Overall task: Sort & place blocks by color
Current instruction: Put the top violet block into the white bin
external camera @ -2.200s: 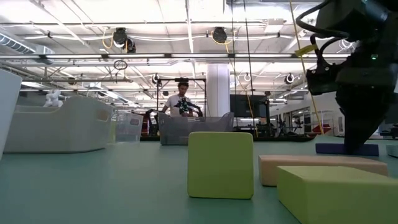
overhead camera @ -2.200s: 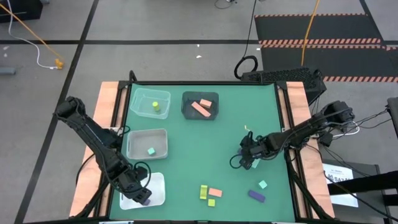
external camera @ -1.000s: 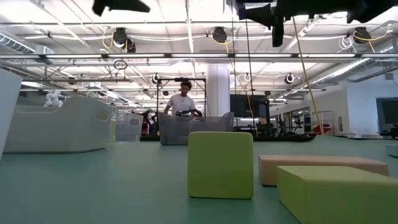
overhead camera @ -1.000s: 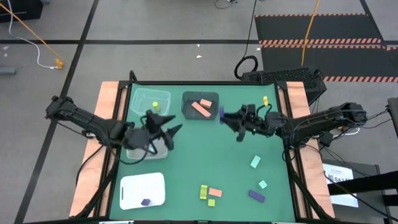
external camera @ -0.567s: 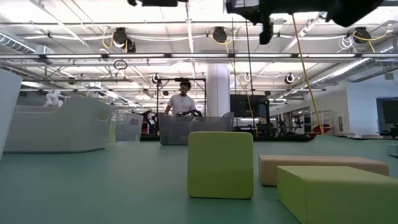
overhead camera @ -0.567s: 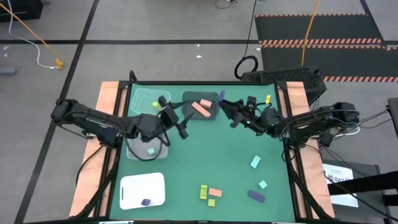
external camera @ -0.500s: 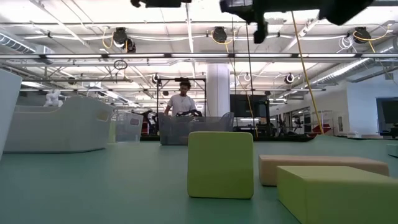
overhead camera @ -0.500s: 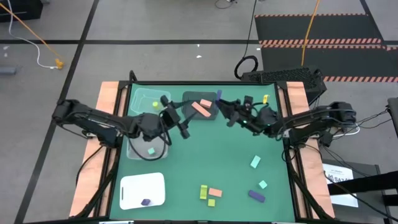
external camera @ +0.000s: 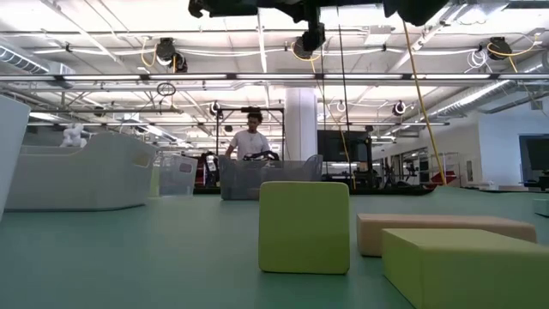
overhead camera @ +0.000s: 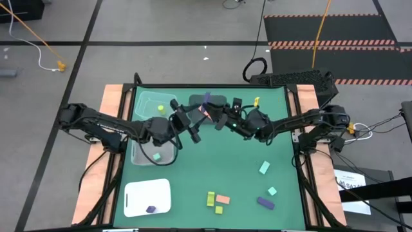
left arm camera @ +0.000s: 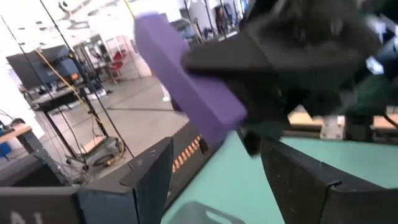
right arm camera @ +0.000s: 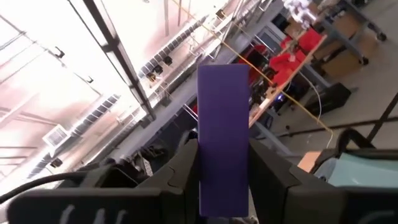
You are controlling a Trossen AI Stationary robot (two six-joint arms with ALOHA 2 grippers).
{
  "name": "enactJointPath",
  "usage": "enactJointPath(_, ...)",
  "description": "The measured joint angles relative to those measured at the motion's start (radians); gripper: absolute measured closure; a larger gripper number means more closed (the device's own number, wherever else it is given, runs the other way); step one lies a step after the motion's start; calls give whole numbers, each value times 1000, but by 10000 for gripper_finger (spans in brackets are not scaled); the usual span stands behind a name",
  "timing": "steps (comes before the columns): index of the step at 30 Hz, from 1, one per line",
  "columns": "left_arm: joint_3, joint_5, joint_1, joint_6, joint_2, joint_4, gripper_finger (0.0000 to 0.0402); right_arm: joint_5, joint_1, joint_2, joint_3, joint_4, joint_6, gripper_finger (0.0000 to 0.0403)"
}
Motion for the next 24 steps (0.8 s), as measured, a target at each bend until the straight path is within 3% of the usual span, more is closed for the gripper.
enactJointPath(5, 0, -1, 2, 67, -1, 68, 158, 2, 0, 0, 0, -47, 34, 310)
enactJointPath(15, 0, 8, 32, 32, -1, 79, 167, -19, -1, -2, 0, -39, 35, 310)
enactJointPath(18, 0, 14, 32, 29, 0, 81, 204, -20, -1, -2, 0, -37, 29, 310)
enactJointPath(24, 0, -2, 33, 33, -1, 85, 335, -11, -1, -3, 0, -38, 28, 308)
